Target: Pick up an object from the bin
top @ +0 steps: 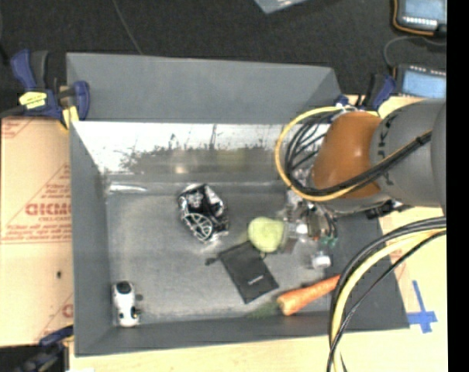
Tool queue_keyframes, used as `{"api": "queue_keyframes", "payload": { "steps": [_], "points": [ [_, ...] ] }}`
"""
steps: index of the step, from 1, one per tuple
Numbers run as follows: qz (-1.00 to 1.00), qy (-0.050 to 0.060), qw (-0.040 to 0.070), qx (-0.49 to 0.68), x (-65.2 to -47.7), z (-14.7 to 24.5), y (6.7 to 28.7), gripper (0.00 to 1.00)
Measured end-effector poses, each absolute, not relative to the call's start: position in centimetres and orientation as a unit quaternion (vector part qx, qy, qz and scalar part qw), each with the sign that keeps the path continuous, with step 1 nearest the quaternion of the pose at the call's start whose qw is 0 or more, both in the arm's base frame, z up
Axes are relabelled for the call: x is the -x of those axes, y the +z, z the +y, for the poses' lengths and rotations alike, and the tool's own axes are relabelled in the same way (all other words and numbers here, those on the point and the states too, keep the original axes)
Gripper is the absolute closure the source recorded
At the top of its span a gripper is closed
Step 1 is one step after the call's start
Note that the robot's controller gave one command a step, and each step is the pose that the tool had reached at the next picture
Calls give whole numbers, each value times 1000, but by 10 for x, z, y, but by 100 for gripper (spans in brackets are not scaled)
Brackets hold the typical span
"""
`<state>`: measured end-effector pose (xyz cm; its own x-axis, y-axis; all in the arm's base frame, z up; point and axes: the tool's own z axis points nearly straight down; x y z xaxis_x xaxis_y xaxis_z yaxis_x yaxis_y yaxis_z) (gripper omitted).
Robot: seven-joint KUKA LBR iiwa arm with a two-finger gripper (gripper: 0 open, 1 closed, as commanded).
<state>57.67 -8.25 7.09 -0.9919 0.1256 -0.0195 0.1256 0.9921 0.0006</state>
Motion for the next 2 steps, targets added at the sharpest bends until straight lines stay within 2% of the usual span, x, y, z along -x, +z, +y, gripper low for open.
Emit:
{"api": "queue_keyframes", "payload": {
  "steps": [2],
  "points": [
    [998, -1, 10, -62, -576, -83, 81, 100]
  ]
}}
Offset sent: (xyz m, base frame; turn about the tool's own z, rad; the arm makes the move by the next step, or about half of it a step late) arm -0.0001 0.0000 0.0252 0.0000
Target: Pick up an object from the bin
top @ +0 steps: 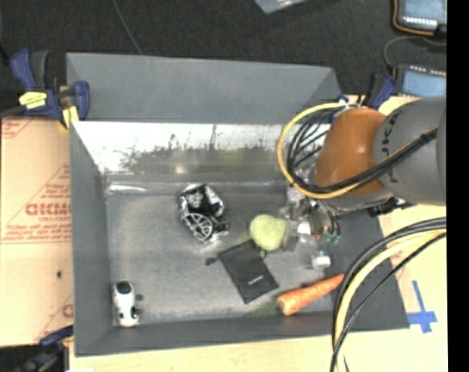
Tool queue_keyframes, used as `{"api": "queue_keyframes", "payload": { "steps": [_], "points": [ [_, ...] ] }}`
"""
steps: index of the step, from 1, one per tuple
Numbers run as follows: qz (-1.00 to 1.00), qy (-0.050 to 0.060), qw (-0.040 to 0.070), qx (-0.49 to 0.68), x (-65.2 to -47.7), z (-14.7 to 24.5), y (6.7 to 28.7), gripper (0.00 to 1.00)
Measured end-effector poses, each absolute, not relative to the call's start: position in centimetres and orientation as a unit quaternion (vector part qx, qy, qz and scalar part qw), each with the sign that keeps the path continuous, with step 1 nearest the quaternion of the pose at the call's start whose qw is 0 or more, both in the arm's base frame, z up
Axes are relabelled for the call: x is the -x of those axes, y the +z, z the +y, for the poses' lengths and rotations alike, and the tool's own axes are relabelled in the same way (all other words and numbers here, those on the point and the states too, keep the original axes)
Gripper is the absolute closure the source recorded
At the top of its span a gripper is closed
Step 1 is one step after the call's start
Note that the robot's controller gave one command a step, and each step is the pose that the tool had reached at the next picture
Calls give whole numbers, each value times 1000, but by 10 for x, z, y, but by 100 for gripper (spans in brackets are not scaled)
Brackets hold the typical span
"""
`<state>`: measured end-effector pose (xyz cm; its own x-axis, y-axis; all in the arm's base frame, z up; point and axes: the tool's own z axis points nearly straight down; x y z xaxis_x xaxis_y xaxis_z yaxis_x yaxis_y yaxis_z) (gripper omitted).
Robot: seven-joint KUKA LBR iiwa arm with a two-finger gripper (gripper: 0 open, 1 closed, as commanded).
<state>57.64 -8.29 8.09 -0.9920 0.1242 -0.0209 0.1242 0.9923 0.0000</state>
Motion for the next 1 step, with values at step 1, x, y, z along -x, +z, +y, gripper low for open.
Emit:
{"api": "queue_keyframes", "payload": {
  "steps": [1],
  "points": [
    [998, -1, 12, -62, -577, -83, 88, 100]
  ]
}}
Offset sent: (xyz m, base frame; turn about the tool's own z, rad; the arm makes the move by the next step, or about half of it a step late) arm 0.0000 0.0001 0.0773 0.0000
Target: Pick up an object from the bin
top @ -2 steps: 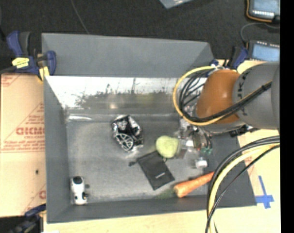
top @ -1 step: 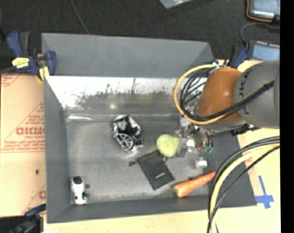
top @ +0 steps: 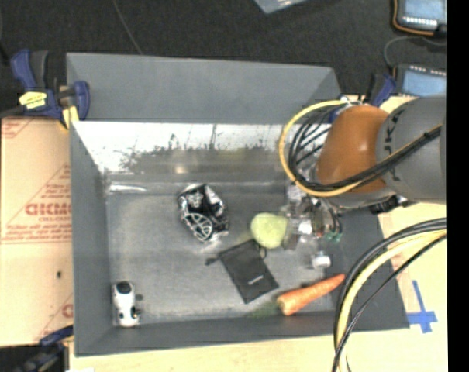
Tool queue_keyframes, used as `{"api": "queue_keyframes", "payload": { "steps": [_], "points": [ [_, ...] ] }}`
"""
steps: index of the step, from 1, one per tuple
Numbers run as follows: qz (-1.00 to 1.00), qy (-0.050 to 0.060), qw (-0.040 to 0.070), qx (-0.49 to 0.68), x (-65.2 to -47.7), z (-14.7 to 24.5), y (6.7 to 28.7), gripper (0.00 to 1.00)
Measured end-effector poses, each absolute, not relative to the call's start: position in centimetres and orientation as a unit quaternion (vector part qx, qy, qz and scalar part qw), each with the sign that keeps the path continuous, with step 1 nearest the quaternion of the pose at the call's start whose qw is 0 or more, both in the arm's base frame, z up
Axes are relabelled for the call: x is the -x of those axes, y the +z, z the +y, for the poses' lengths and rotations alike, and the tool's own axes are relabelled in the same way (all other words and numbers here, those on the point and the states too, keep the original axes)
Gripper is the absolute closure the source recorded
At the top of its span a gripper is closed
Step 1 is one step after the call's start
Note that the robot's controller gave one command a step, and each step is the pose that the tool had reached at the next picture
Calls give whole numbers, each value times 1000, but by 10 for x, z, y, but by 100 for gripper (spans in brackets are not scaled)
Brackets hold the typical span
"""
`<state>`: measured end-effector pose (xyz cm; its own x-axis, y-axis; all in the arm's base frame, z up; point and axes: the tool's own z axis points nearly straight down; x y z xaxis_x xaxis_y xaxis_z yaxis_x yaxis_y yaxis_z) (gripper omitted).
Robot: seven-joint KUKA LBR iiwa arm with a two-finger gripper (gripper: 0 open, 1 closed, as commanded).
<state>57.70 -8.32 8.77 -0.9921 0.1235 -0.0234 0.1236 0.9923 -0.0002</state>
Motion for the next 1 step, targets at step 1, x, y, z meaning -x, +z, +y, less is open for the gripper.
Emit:
{"api": "queue_keyframes", "payload": {
  "steps": [1],
  "points": [
    [998, -1, 10, -61, -576, -83, 96, 100]
  ]
}}
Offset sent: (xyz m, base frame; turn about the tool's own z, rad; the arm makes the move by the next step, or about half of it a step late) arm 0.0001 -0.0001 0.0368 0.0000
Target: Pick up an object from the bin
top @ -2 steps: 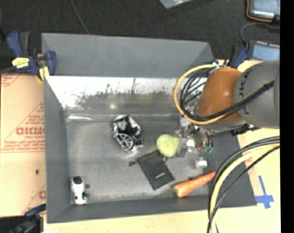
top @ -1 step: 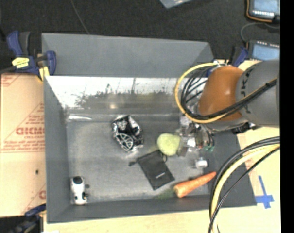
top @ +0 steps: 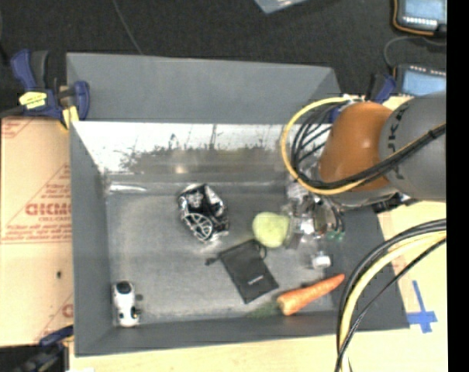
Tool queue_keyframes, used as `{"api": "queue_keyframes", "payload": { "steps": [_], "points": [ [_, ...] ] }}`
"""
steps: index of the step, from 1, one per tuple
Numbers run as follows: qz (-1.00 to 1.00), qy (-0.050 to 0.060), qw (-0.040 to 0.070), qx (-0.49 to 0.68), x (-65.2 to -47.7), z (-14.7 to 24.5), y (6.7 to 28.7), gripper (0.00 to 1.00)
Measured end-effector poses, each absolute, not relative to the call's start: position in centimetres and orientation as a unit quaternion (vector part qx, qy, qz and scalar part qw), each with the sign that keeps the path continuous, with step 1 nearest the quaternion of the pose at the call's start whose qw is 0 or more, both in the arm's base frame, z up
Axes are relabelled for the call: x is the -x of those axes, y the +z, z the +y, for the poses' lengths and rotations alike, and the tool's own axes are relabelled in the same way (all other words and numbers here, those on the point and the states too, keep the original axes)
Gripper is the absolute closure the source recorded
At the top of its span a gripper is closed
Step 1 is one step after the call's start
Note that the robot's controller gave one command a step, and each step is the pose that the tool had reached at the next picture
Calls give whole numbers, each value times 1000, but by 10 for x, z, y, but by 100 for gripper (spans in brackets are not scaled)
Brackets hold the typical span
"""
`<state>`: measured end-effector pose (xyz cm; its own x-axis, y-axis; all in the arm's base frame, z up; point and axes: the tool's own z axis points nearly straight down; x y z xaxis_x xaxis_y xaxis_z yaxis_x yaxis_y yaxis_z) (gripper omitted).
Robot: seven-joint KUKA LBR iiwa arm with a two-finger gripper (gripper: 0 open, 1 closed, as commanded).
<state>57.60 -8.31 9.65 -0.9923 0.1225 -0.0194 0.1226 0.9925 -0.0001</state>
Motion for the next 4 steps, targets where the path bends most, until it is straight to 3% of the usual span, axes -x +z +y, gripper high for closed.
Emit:
{"api": "queue_keyframes", "payload": {
  "steps": [2, 4],
  "points": [
    [998, -1, 14, -60, -578, -83, 129, 100],
    [998, -1, 14, -60, -578, -84, 140, 100]
  ]
}}
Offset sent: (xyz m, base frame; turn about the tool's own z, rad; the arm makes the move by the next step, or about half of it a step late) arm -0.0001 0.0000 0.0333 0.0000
